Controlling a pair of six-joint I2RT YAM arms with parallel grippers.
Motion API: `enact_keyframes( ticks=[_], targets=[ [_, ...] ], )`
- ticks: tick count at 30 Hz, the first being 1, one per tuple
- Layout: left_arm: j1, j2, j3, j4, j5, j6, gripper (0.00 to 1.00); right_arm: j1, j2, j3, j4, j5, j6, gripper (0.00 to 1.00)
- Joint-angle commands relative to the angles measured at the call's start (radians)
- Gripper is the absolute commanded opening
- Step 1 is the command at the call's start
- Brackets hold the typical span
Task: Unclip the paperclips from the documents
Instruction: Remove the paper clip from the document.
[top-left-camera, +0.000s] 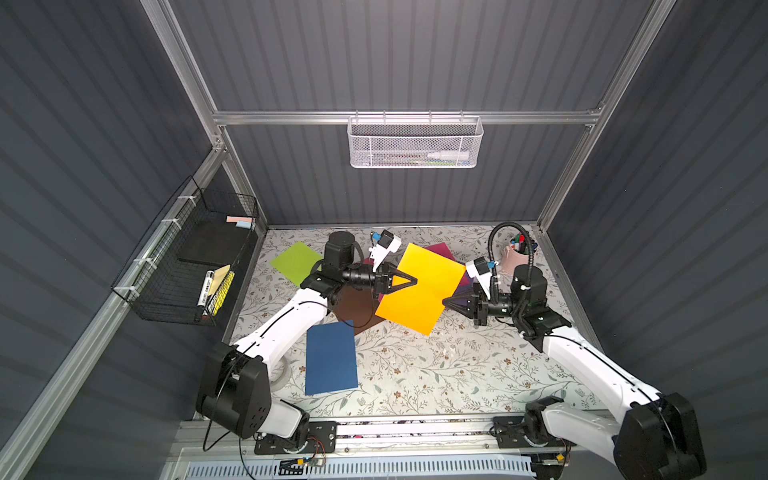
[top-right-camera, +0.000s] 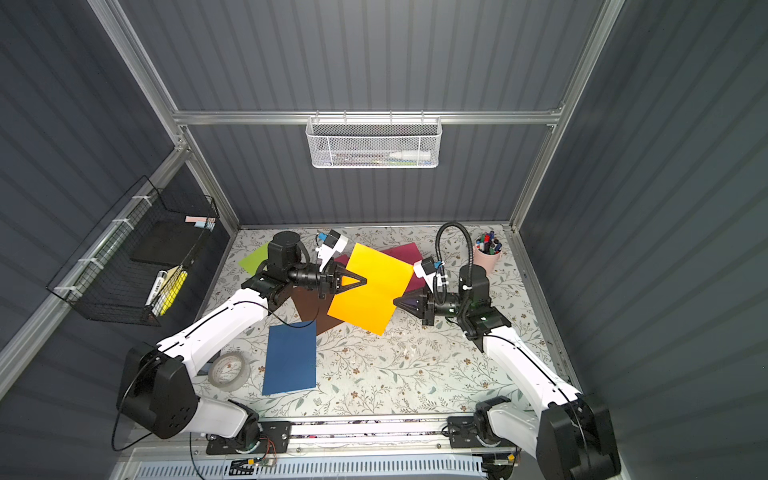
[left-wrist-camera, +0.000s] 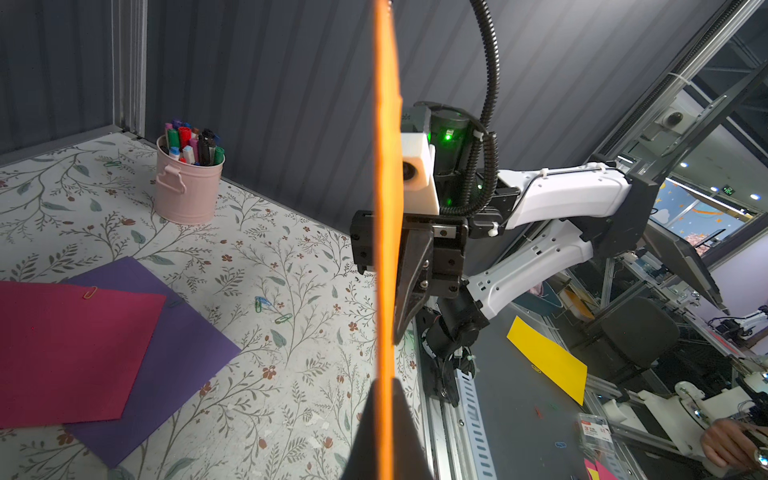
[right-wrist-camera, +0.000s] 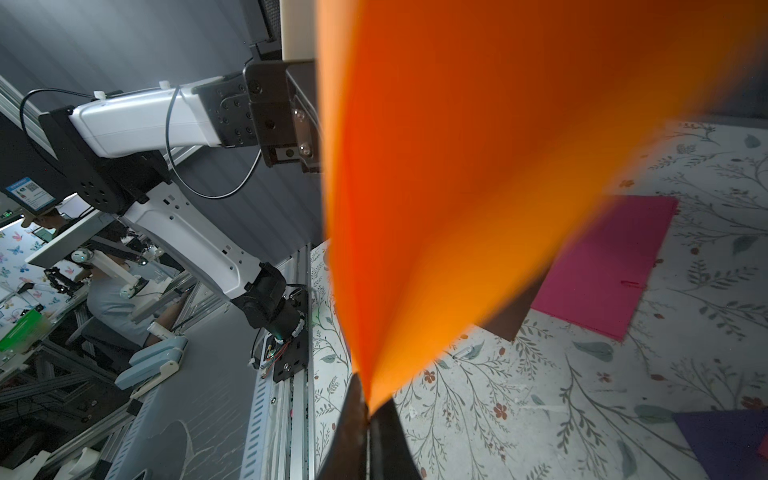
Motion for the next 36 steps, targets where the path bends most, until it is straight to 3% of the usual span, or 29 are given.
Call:
enact_keyframes(
  ticks=[1,36],
  targets=[
    [0.028,0.004,0.044,-0.015,-0.015,0.035,0.0,-0.021,-0.01,-0.003,-0.078,0.004,-0.033,0.03],
    [0.059,-0.02,0.035,-0.025,0.008,0.06,0.0,-0.069,0.026,0.019,-0.154,-0.012,-0.048,0.08]
  ],
)
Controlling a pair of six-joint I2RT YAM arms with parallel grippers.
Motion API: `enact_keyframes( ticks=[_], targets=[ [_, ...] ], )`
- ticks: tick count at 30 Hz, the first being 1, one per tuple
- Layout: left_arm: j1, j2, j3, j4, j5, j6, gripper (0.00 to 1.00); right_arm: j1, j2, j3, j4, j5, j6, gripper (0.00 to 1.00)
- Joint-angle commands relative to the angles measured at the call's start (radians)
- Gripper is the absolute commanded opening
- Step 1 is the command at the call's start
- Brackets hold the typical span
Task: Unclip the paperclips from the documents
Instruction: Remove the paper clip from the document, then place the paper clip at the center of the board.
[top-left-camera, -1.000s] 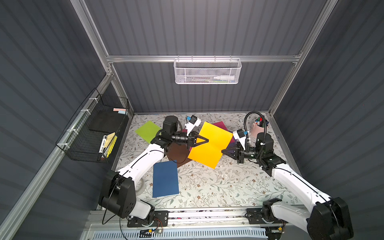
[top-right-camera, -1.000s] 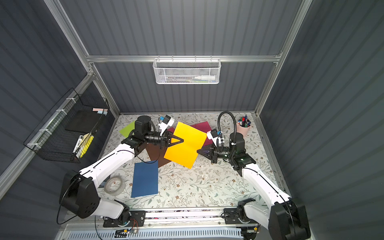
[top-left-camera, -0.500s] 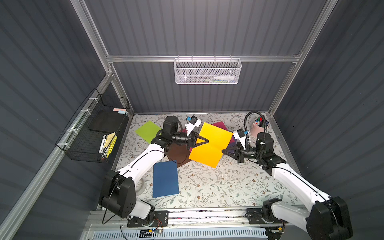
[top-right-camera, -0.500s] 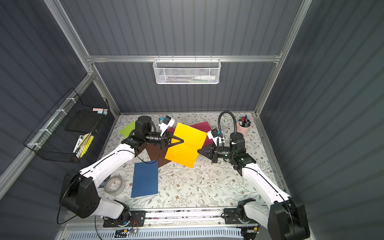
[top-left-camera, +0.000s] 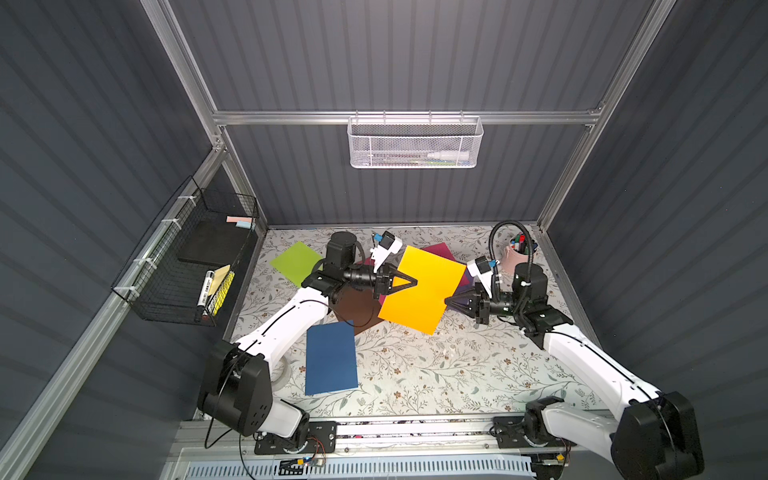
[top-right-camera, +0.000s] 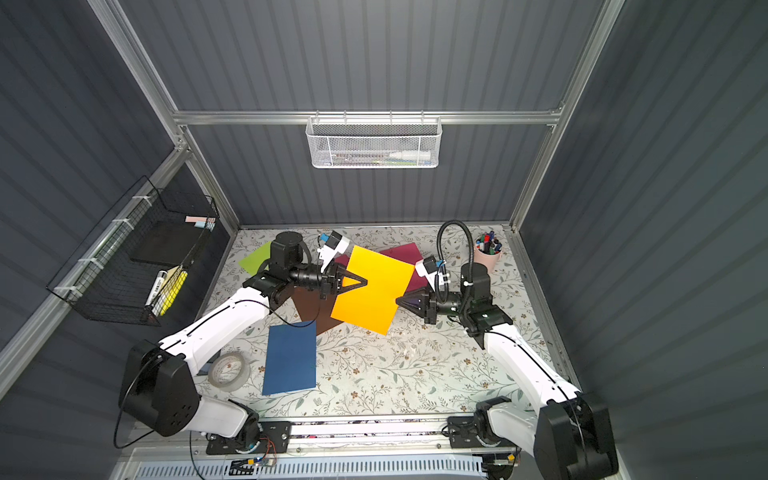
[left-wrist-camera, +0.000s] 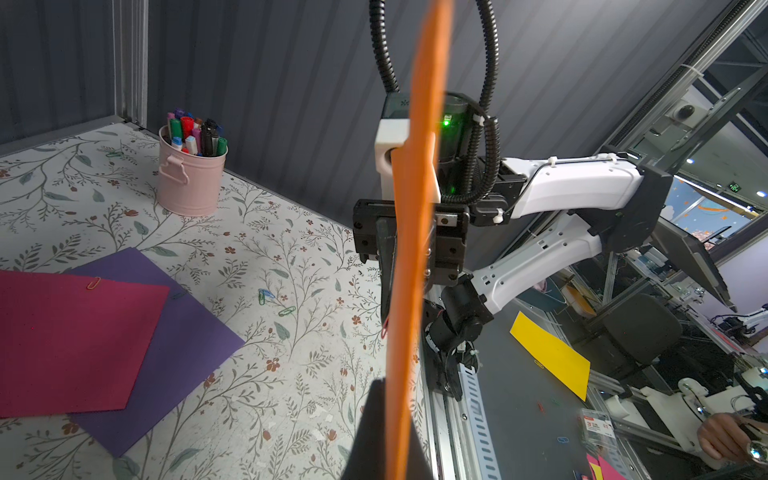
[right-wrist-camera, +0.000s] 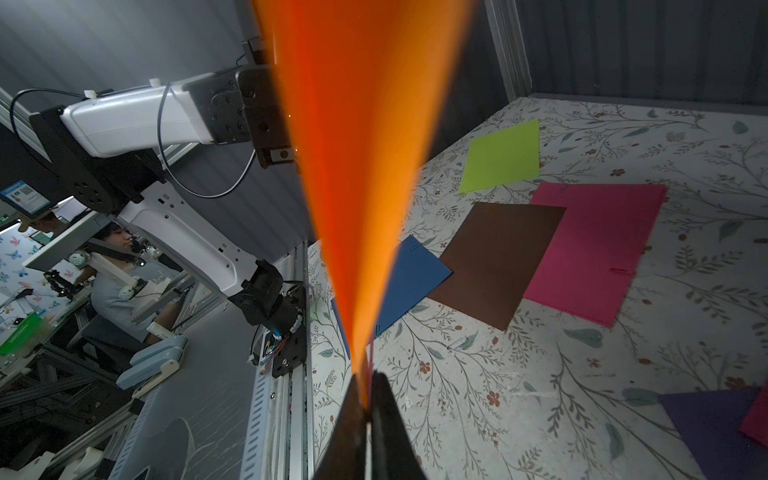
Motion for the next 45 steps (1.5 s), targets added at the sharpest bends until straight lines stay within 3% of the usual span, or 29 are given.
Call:
enact_keyframes(
  ticks=[1,9,13,17,21,26,30,34,38,45],
  targets=[
    [0.053,-0.031,0.027,0.013,0.014,0.025,0.0,-0.033,0.008,-0.004,-0.081,0.004,-0.015,0.08],
    [0.056,-0.03,0.029,0.003,0.014,0.033,0.0,-0.037,0.016,0.004,-0.086,0.013,-0.019,0.02],
    [0.059,-0.03,0.034,-0.006,-0.045,0.032,0.0,-0.048,0.022,0.007,-0.186,0.273,-0.012,0.0],
    [0.074,-0.028,0.027,-0.004,-0.257,-0.001,0.0,-0.099,0.049,-0.033,-0.237,0.489,0.101,0.0],
    [0.121,0.005,0.018,0.021,-0.396,-0.038,0.0,-0.138,0.067,-0.07,-0.318,0.688,0.18,0.0],
    [0.213,0.05,0.024,0.082,-0.58,-0.116,0.0,-0.162,0.146,-0.052,-0.431,0.85,0.243,0.0],
    [0.31,0.101,0.012,0.16,-0.639,-0.185,0.0,-0.164,0.205,-0.025,-0.476,0.904,0.266,0.0],
    [0.394,0.171,0.008,0.218,-0.7,-0.232,0.0,-0.163,0.239,0.012,-0.529,0.937,0.264,0.2],
    [0.467,0.269,0.022,0.256,-0.689,-0.251,0.0,-0.164,0.252,0.033,-0.57,0.962,0.254,0.35],
    [0.555,0.391,0.025,0.297,-0.774,-0.286,0.0,-0.16,0.227,0.045,-0.585,0.908,0.241,0.49]
  ],
)
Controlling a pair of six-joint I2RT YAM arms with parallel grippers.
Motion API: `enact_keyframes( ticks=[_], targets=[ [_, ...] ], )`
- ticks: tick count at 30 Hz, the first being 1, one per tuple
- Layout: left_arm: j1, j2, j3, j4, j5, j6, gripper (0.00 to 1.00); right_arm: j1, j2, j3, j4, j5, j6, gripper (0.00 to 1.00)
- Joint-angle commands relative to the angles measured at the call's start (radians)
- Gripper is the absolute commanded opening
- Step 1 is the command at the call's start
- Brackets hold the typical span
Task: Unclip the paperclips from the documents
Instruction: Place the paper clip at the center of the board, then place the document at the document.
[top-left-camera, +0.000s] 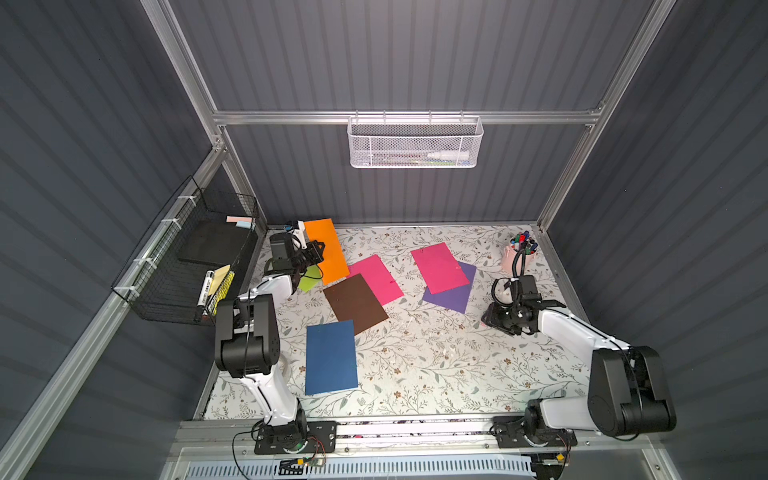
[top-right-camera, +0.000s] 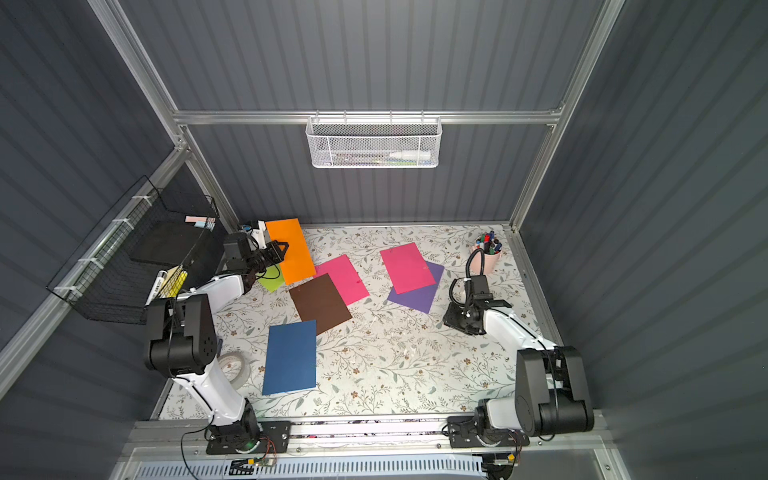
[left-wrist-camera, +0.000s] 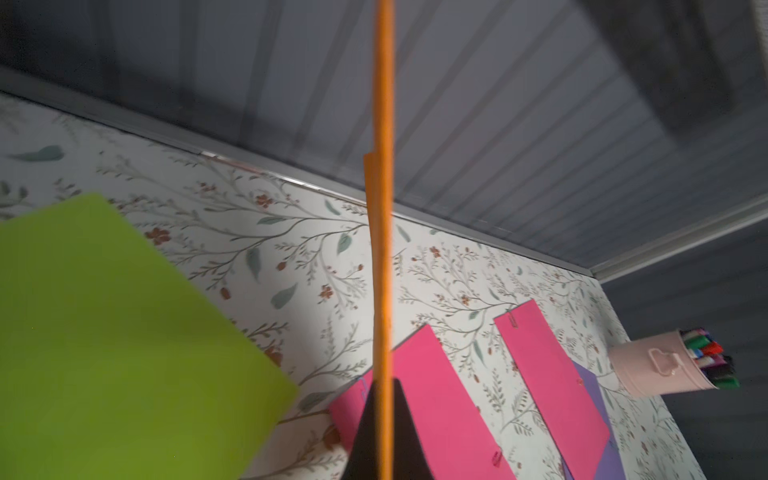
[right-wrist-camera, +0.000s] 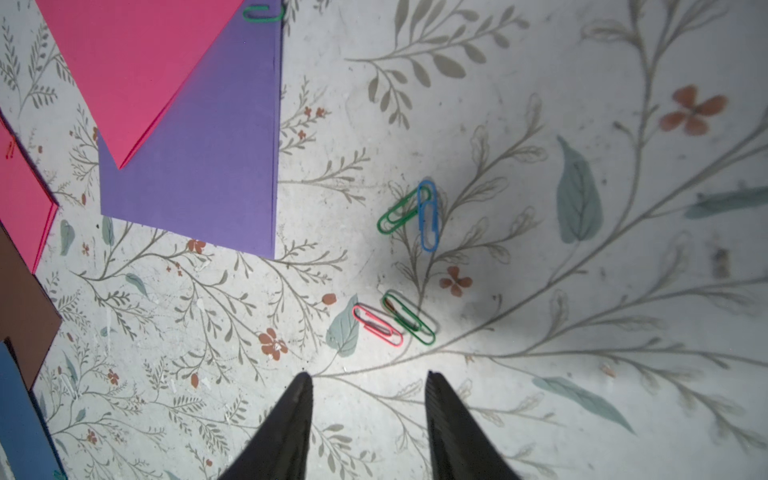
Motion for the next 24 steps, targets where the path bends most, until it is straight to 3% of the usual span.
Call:
enact_keyframes(
  ticks=[1,6,10,12,14,18,24],
  targets=[
    [0.026,0.047,0.034,0.03,-0.096,-0.031,0.0,0.002,-0.017,0.03,-0.045,-0.023,-0.003,0.5],
    [0.038,0.115,0.091,-0.05,-0.246,-0.035,0.04,0.029,-0.016,0.073,-0.103,-0.02,-0.029,0.54],
    [0.047,0.131,0.1,-0.072,-0.322,-0.038,0.29,0.091,-0.008,0.109,-0.102,-0.023,-0.047,0.56],
    [0.051,0.149,0.122,-0.097,-0.344,-0.04,0.46,0.142,0.015,0.129,-0.094,-0.017,-0.051,0.58],
    [0.052,0.155,0.135,-0.119,-0.378,-0.052,0.72,0.186,0.056,0.157,-0.087,-0.019,-0.05,0.59],
    [0.05,0.11,0.12,-0.161,-0.483,-0.06,0.98,0.297,0.131,0.218,-0.064,-0.062,-0.073,0.6],
    [0.033,-0.01,0.064,-0.206,-0.518,-0.032,1.0,0.443,0.244,0.315,-0.002,-0.071,-0.093,0.65]
  ],
)
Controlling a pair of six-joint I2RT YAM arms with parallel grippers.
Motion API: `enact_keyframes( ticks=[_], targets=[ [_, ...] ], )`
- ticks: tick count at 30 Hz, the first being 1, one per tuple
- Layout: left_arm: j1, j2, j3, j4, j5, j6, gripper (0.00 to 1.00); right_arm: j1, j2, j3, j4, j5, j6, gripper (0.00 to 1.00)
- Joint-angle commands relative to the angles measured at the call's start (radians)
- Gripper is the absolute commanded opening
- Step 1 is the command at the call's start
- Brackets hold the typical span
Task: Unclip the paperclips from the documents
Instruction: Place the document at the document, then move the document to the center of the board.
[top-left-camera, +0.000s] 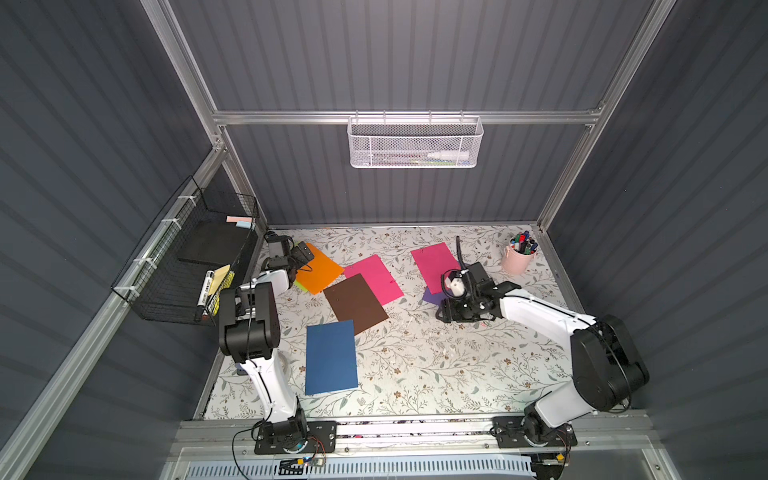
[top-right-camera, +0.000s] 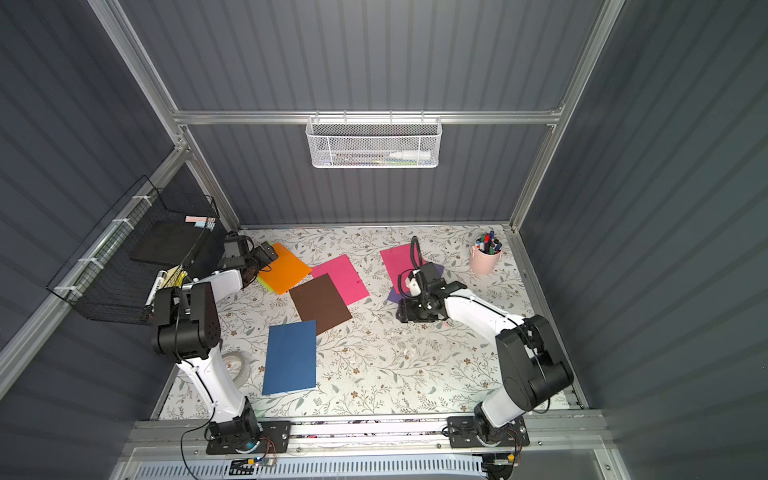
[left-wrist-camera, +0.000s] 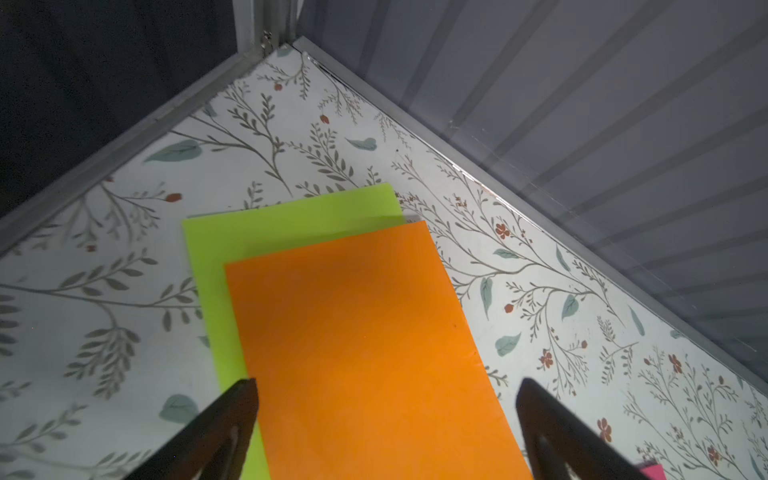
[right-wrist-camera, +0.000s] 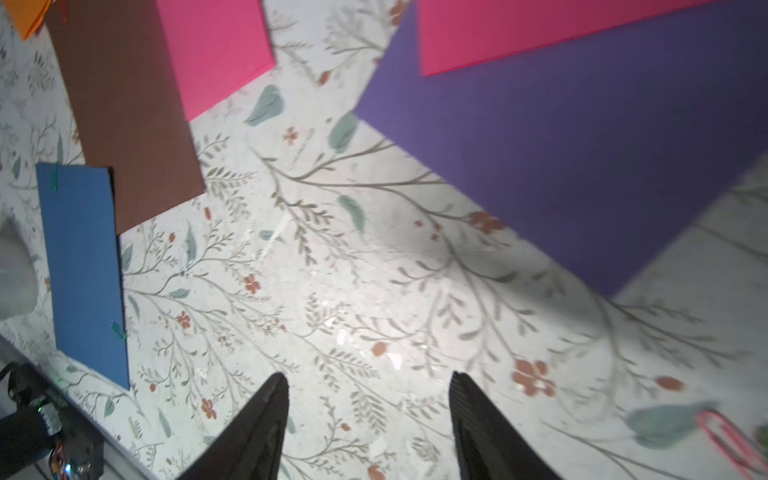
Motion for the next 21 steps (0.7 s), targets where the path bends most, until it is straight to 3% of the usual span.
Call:
enact_keyframes(
  ticks=[1,8,13,21],
  targets=[
    [-0.029,-0.107,-0.028,-0.057,-0.047,0.033,1.0,0.027,0.05,0.044,0.033,-0.018,-0.015,0.65],
    [-0.306,-0.22,-0.073,-0.192,-0.082,0.02,0.96,0.028,0.062,0.101,-0.015,0.02,-0.051,0.67],
    [-0.4,-0.236,-0.151,-0.233,0.021,-0.071,0.89,0.021,0.0,0.081,-0.059,0.082,-0.066,0.71],
    [-0.549,-0.18,-0.199,-0.289,0.017,-0.135,0.84,-0.032,-0.083,0.02,-0.078,0.079,-0.069,0.73]
  ],
)
